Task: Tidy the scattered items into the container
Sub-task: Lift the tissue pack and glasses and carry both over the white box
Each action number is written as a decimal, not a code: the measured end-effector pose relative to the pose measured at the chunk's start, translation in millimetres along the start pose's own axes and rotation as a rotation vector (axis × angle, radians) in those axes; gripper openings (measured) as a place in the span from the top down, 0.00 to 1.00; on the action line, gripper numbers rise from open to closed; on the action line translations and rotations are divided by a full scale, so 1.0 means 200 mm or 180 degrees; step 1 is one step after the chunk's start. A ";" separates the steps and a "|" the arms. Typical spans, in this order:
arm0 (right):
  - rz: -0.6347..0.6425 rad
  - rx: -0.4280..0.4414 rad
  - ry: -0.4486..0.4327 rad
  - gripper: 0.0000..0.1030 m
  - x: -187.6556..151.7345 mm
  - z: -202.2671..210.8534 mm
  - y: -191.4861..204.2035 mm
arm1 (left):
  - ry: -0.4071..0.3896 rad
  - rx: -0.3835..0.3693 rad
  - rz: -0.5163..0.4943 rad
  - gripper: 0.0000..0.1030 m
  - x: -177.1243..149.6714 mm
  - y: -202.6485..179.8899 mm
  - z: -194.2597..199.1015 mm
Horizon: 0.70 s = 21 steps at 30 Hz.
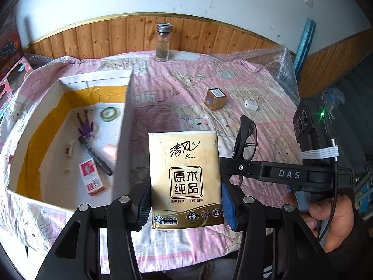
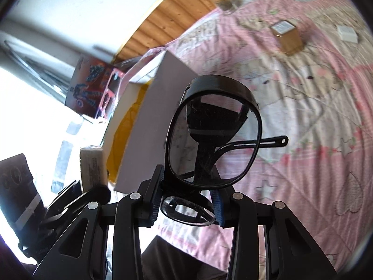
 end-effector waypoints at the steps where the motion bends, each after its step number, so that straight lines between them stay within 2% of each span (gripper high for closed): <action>1: 0.0039 0.0002 0.0012 0.62 0.00 -0.01 0.03 | -0.0006 -0.0005 0.0019 0.49 0.00 0.02 0.01; 5: 0.0190 0.0013 0.0060 0.62 -0.01 -0.05 0.13 | -0.0063 0.0009 0.0092 0.49 0.02 0.09 0.06; 14: 0.0391 0.0059 0.0142 0.62 0.00 -0.10 0.30 | -0.0252 0.0276 0.0206 0.49 0.09 0.28 0.16; 21: 0.0520 0.0072 0.0173 0.62 0.02 -0.12 0.42 | -0.0330 0.0360 0.0306 0.49 0.11 0.40 0.21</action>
Point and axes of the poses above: each gripper's, at about its wrist camera, not at the fingertips, and z roughly against the way its jaws point, y to its left, x to its top, the point moved 8 cm from there along -z, roughly the way its jaws point, and after that the axes turned 10 degrees about x, right-handed, at the moved point
